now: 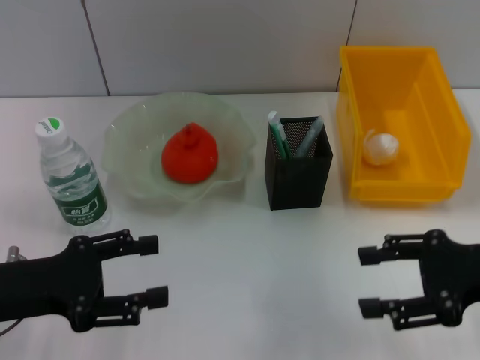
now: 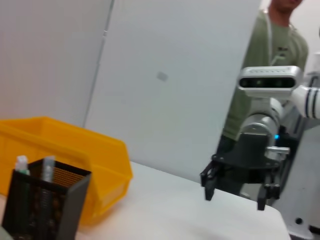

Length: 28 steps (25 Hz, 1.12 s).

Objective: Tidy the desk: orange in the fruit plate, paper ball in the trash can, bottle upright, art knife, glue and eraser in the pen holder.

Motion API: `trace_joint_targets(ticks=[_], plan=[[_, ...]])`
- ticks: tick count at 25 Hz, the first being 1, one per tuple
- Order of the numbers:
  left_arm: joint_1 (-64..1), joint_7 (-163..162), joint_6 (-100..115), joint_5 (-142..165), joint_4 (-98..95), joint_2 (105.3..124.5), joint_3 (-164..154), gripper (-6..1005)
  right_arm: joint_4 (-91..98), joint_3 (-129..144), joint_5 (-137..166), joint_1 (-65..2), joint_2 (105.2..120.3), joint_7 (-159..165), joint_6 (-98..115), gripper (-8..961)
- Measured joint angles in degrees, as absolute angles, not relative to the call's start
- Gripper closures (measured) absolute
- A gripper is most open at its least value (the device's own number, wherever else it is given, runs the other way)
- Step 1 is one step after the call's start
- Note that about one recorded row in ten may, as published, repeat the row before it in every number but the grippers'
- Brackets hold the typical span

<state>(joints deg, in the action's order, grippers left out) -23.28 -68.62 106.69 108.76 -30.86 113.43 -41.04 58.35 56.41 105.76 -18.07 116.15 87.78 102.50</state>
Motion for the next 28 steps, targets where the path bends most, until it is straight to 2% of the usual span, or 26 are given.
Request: trace_joint_targets(ticks=[5, 8, 28], plan=[[-24.26, -70.11, 107.58, 109.73, -31.45, 112.43, -42.77, 197, 58.08, 56.62, 111.49, -20.15, 118.34, 86.48, 101.48, 199], [-25.82, -72.14, 107.69, 112.13, -32.09, 112.34, -42.85, 197, 57.53, 56.36, 114.29, -21.08, 119.12, 85.61, 100.01, 199], [-29.0, -76.56, 107.93, 114.88, -35.65, 112.95, -43.31, 197, 54.51, 50.69, 112.8, -19.0, 118.78, 81.02, 98.88, 199]])
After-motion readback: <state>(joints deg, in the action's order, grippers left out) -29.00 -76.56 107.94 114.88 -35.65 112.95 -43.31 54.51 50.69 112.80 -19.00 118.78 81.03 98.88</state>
